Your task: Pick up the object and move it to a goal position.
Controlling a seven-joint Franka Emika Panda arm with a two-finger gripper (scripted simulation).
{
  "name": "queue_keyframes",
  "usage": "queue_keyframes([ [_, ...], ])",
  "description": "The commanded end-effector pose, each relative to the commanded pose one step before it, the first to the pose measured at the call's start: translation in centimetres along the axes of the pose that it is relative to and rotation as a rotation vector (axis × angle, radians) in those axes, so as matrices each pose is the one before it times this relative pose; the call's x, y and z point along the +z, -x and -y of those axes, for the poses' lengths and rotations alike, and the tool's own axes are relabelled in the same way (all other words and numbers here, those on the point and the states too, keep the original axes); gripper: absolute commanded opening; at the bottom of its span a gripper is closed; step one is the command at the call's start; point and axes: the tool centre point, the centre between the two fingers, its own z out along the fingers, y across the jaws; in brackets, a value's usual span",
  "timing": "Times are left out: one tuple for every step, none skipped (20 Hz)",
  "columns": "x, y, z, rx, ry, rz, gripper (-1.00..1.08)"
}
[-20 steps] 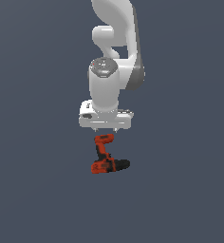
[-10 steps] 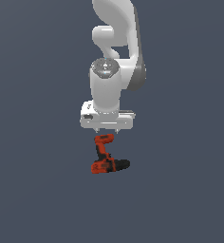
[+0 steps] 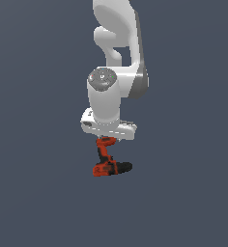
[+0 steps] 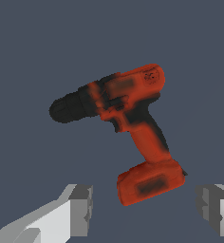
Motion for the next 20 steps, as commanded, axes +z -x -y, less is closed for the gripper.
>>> queue_keyframes([
  [0.492,-0.606,0.231,0.07184,-0.01707,0.01524,0.68],
  [0.220,-0.266,0.128,0.03237,-0.00767,0.00713,0.68],
  [0.234,-0.272,0.144,0.03394,-0.00799,0.00772,0.68],
  [0.239,-0.267,0.157,0.03425,-0.00800,0.00805,0.68],
  [0.240,-0.259,0.166,0.03412,-0.00789,0.00828,0.68],
  [0.242,-0.250,0.175,0.03398,-0.00778,0.00850,0.68],
  [0.244,-0.241,0.183,0.03385,-0.00766,0.00873,0.68],
  [0.246,-0.231,0.191,0.03370,-0.00753,0.00896,0.68],
  [0.247,-0.222,0.198,0.03357,-0.00739,0.00918,0.68],
  [0.249,-0.212,0.204,0.03342,-0.00724,0.00940,0.68],
  [0.251,-0.202,0.211,0.03328,-0.00709,0.00963,0.68],
  [0.252,-0.192,0.216,0.03313,-0.00692,0.00985,0.68],
  [0.254,-0.182,0.221,0.03299,-0.00675,0.01006,0.68],
  [0.255,-0.172,0.225,0.03284,-0.00657,0.01028,0.68],
  [0.257,-0.162,0.229,0.03270,-0.00638,0.01049,0.68],
  [0.258,-0.152,0.232,0.03254,-0.00619,0.01070,0.68],
  [0.259,-0.142,0.235,0.03239,-0.00598,0.01090,0.68],
  [0.261,-0.132,0.237,0.03225,-0.00577,0.01110,0.68],
  [0.262,-0.122,0.238,0.03209,-0.00554,0.01130,0.68],
  [0.263,-0.112,0.239,0.03194,-0.00532,0.01149,0.68],
])
